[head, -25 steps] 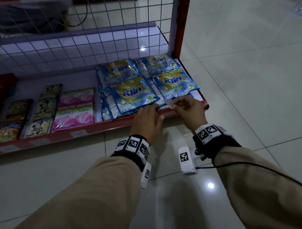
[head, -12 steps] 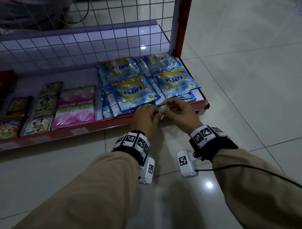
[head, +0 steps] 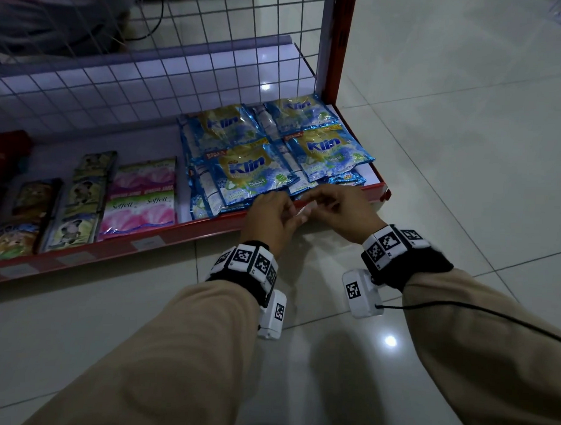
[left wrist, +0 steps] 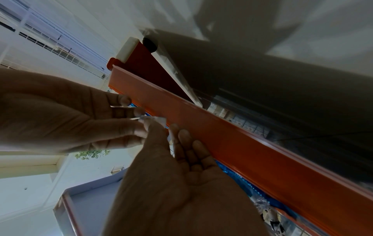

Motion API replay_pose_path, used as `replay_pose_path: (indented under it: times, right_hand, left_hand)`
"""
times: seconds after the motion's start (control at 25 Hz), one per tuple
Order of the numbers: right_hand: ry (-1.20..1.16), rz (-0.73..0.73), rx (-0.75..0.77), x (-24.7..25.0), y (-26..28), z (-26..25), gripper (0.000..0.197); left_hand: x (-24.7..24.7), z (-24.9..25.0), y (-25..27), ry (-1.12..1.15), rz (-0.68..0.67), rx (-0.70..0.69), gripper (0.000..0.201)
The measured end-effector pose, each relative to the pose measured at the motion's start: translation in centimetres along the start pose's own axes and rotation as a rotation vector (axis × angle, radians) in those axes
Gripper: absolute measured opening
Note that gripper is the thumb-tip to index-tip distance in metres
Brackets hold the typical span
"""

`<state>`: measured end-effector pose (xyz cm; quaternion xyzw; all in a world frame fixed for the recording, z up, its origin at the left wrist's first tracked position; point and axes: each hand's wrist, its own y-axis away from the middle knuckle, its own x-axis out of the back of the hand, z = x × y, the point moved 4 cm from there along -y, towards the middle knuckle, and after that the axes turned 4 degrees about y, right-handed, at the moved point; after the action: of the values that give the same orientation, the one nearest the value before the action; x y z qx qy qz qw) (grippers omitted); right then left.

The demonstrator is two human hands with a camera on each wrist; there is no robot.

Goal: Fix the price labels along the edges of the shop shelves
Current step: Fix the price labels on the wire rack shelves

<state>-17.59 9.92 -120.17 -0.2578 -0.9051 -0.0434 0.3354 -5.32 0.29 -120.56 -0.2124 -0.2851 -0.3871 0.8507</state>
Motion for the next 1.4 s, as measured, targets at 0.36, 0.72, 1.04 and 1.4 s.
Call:
replay_pose_path:
  times: [0.36,0.72,1.04,1.4]
  right_hand:
    - [0.214,0.082,0.088,1.1,0.1,-0.7,0.012]
    - [0.175,0.186,0.078,1.3,-0.4,-0.8,0.013]
    - [0.346,0.108,0.170,-0.4,-0.4,-0.5,0.016]
    - [0.581,0.045,0.225,-0.8,0.0,0.3,0.015]
  left_hand:
    - [0.7,0.0,-0.2,-0.123,-0.019,-0.068,0.013]
    - [0.7,0.0,0.5,-0.306,-0.021,-0.028,0.021]
    - [0.1,-0.3,0.5,-0.336,-0.015,-0.054,0.025]
    - [-0.2,0.1,0.3,-0.553,-0.055,-0.098,0.027]
